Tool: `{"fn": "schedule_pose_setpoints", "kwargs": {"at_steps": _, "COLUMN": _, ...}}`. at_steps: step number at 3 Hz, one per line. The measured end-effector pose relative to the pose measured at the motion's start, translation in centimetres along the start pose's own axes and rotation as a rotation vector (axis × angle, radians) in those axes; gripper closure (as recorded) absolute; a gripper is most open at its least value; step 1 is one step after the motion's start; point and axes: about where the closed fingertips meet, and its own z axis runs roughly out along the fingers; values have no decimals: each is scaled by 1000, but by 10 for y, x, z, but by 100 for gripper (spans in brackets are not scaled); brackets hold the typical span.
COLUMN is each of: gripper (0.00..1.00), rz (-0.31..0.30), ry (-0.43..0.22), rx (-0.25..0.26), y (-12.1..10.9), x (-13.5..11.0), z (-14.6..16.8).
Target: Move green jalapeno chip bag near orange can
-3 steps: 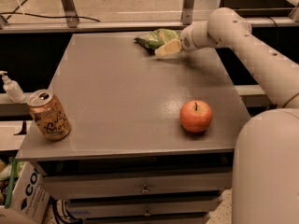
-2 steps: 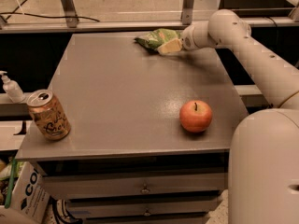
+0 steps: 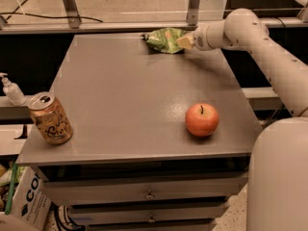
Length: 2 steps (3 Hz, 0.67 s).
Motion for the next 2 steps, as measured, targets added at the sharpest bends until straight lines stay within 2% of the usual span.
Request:
{"fn": "schedule_pose_setpoints", "kwargs": {"at_steps": 1, "gripper": 88, "rz": 23, "ry": -21, "rx": -71, "y": 24, "x": -6, "z": -23}}
{"fn": "schedule_pose_setpoints", "kwargs": {"at_steps": 2, "gripper": 100, "rz": 66, "ry": -35, "rx": -180, "y": 63, "x": -12, "z": -42}}
